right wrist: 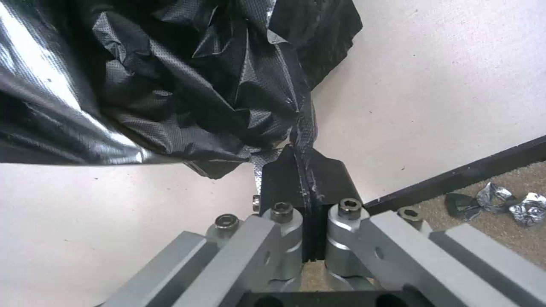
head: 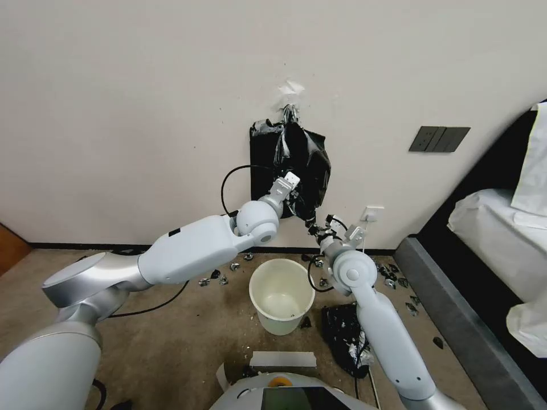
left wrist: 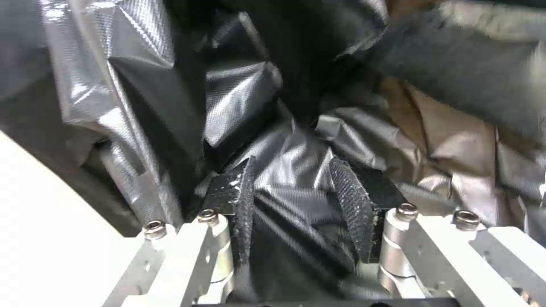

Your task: Place a trash bag onto the trash bin.

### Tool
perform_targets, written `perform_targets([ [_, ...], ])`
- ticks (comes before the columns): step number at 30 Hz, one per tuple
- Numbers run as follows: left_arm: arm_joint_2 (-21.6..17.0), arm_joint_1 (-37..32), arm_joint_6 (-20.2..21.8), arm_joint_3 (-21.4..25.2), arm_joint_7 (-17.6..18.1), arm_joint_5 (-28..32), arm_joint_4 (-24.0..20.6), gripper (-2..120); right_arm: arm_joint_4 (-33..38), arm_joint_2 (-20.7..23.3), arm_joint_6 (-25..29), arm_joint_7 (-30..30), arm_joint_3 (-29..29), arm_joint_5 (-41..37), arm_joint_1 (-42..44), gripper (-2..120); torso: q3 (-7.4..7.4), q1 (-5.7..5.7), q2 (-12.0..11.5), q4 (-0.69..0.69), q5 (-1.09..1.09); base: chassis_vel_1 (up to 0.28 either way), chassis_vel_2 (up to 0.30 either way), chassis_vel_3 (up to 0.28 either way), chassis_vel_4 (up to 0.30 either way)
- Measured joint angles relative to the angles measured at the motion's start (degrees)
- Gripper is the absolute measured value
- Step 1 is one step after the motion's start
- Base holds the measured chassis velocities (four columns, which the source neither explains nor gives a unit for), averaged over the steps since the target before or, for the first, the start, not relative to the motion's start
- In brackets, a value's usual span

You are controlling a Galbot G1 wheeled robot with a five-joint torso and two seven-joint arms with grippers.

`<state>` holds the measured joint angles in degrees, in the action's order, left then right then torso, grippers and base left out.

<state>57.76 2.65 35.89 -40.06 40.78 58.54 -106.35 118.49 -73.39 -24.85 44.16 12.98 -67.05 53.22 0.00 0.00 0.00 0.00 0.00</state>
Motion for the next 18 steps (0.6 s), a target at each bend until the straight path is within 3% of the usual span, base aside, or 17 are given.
perform_targets([
  [5,-1.0,-0.1,0.1,-0.4,0.6,0.9,-0.5,56,-0.1,-0.2,0.1,-0.1,0.0,0.1,0.0,0,0.00,0.00,0.0,0.01,0.00,0.000,0.000,0.000,0.000],
  [8,-1.3,-0.2,0.0,-0.7,1.1,1.8,-0.4,73,-0.3,-0.6,0.1,-0.1,-0.2,0.1,-0.1,0,0.00,0.00,0.0,0.01,0.00,0.000,0.000,0.000,0.000],
  [12,-0.8,0.0,-0.2,-0.7,1.5,2.9,0.3,86,-0.3,-0.8,0.1,-0.1,-0.4,0.2,-0.2,0,0.00,0.00,0.0,0.00,0.00,0.000,0.000,0.000,0.000],
  [18,0.8,0.3,-1.5,-1.2,1.4,3.5,1.8,93,-0.3,-0.9,0.2,-0.1,-0.4,0.3,-0.2,0,0.00,0.00,0.0,0.00,0.00,0.000,0.000,0.000,0.000],
])
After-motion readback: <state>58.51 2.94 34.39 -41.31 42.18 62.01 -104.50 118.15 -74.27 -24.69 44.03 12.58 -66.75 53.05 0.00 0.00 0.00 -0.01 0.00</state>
